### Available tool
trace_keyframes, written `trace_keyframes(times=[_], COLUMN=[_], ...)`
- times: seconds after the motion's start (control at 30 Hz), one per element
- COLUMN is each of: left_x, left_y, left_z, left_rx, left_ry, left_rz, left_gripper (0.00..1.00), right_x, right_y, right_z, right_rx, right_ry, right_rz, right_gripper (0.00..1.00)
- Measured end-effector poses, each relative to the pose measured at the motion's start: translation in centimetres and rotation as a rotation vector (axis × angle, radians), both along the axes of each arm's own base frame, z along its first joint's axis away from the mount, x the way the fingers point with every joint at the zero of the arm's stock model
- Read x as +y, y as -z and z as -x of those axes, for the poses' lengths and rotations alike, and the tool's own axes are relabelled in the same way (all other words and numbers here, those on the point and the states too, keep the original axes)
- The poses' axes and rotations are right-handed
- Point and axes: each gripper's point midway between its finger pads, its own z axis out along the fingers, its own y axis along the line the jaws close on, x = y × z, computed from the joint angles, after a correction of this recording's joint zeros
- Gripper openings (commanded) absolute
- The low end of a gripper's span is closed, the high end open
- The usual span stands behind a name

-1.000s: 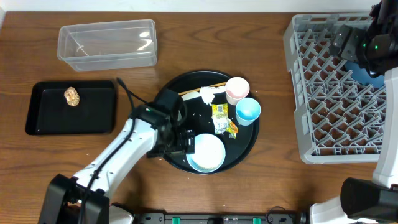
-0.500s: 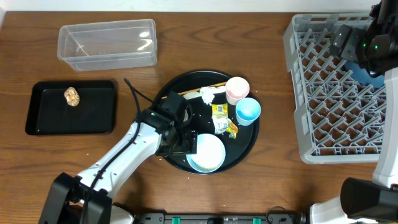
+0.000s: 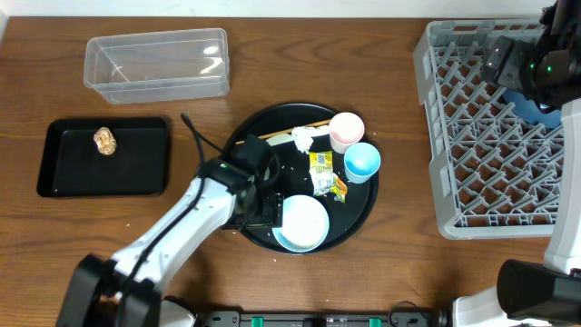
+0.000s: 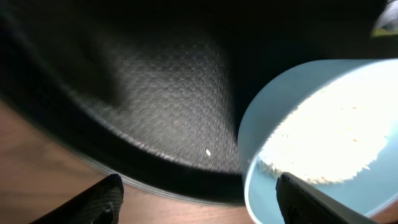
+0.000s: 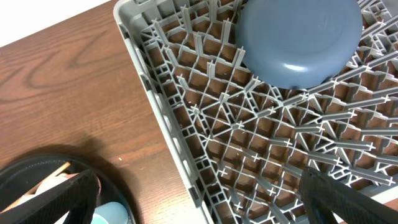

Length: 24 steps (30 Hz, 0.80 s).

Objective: Sort waste into correct bins and load items into the dishwasher rack
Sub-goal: 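Reach the left gripper to the light-blue rice bowl rim and grasp it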

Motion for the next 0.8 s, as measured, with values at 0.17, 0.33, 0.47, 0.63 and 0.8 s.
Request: trace_keyframes(times=[0.17, 0.33, 0.47, 0.63, 0.8], left_x=[-0.8, -4.0, -6.9, -8.9, -10.7], left_y=[-4.6, -6.8, -6.0, -4.5, -2.6], left_z=[-1.3, 0.8, 3.5, 4.4, 4.0], left_rx=[-0.156, -0.216, -0.214, -0.236, -0.233], left_ry=[0.007, 0.167, 0.349, 0.454, 0.485], left_rz=[0.076, 0.148, 0.127, 0.075, 0.066], left_gripper=[0.8, 0.9, 0.93, 0.93, 0.93], right_x=[0.0, 0.0, 0.0, 0.0, 0.0], right_y=[0.0, 0.0, 0.0, 0.0, 0.0], right_z=[0.0, 0.0, 0.0, 0.0, 0.0], right_rx=[0.0, 0.0, 0.0, 0.0, 0.0], right_ry=[0.0, 0.0, 0.0, 0.0, 0.0], right_rz=[0.0, 0.0, 0.0, 0.0, 0.0], right_gripper=[0.99, 0.99, 0.99, 0.99, 0.99])
